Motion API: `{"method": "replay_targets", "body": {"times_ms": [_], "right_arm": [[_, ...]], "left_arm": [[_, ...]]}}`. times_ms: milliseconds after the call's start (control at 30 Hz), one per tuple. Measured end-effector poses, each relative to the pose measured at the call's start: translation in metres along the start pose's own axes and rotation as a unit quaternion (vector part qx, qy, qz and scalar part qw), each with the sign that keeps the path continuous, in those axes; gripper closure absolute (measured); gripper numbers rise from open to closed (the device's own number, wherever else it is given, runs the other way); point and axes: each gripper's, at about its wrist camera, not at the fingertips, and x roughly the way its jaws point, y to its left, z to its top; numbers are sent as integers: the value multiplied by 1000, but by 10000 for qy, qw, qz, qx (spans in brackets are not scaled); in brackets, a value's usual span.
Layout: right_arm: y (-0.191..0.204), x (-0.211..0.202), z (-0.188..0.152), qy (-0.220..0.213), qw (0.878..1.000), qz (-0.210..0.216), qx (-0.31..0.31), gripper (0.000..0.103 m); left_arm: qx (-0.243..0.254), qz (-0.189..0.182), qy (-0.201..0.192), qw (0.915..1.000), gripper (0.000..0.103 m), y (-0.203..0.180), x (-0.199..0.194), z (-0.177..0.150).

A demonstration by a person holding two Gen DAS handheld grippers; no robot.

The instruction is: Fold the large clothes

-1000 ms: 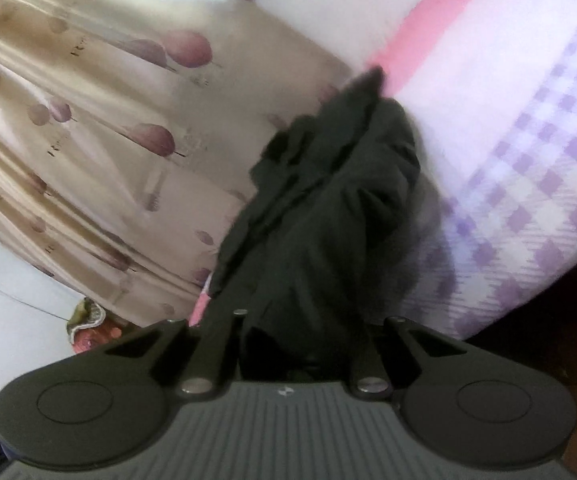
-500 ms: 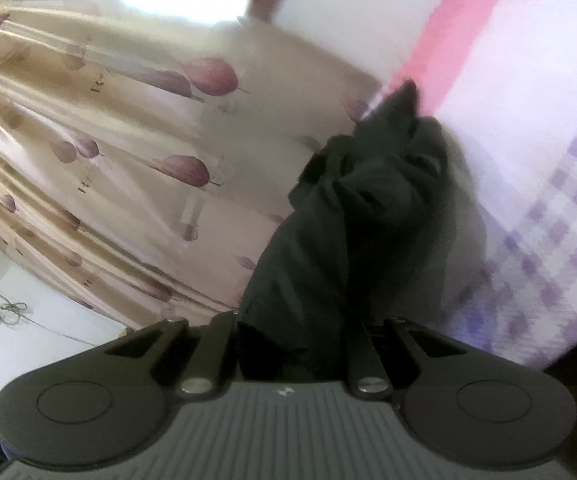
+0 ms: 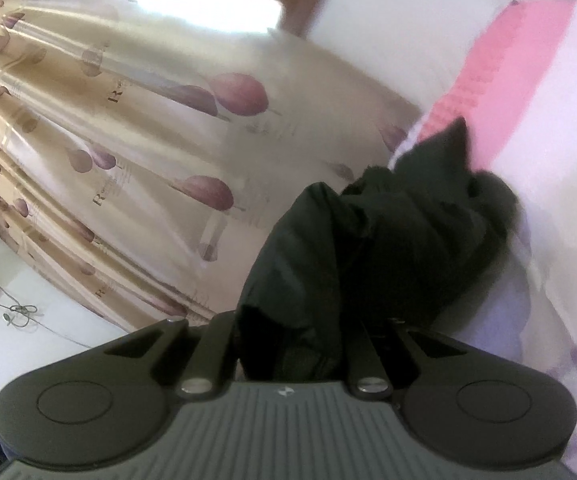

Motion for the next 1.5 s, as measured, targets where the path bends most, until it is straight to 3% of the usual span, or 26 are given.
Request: {"method": "replay_targets", "body": {"times_ms": [667, 1500], "right_arm": [[-1, 73, 69, -94, 9993, -237, -257, 91], [-19, 127, 107, -47, 9980, -540, -326, 91]], "left_arm": [[313, 237, -303, 9988, 84, -18, 73, 43], [301, 563, -338, 9974, 83, -20, 142, 64]]}}
